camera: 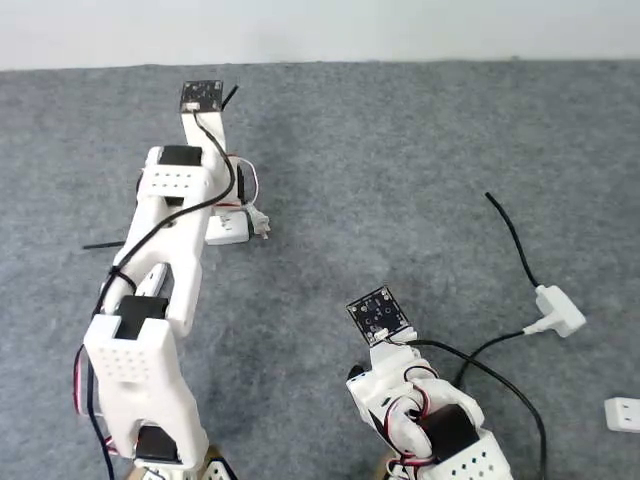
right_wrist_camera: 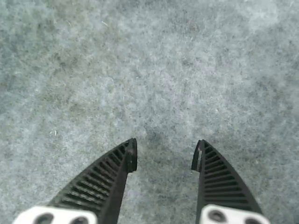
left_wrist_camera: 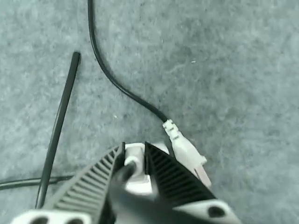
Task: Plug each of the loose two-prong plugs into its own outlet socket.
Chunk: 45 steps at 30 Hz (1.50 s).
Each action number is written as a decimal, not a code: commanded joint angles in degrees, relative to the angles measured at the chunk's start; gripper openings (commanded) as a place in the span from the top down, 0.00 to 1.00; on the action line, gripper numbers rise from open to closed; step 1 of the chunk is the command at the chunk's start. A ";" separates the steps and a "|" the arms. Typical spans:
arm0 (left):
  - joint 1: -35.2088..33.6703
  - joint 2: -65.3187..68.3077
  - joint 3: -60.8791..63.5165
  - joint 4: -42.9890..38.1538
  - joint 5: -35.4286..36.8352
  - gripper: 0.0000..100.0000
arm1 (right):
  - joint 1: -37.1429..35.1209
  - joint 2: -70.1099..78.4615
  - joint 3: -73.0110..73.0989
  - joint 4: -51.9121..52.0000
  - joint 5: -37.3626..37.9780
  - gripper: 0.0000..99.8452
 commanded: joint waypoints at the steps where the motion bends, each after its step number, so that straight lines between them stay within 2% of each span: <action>1: 0.53 -0.97 6.29 -9.14 0.70 0.99 | -0.22 -0.57 0.97 0.22 0.79 0.80; 3: 0.44 -1.05 8.22 -11.52 0.70 0.99 | -0.22 -0.57 0.97 0.22 0.79 0.80; 8: 0.53 -1.58 7.69 -10.73 0.88 0.99 | -0.22 -0.57 0.97 0.22 0.79 0.80; 15: 1.67 -4.40 -0.75 -0.79 1.14 0.99 | -0.22 -0.57 0.97 0.22 0.79 0.80; 24: 3.43 -11.78 -0.92 3.69 1.76 0.99 | -0.22 -0.57 0.97 0.22 0.79 0.80; 31: 3.87 -20.31 3.91 4.75 3.34 0.99 | -0.22 -0.57 0.97 0.22 0.79 0.80; 39: 3.96 -34.90 5.67 12.04 1.41 0.99 | -0.48 -0.57 0.97 0.04 0.53 0.80; 45: 3.96 -45.98 5.67 14.51 1.32 0.99 | -0.48 -0.57 0.97 -0.31 0.53 0.80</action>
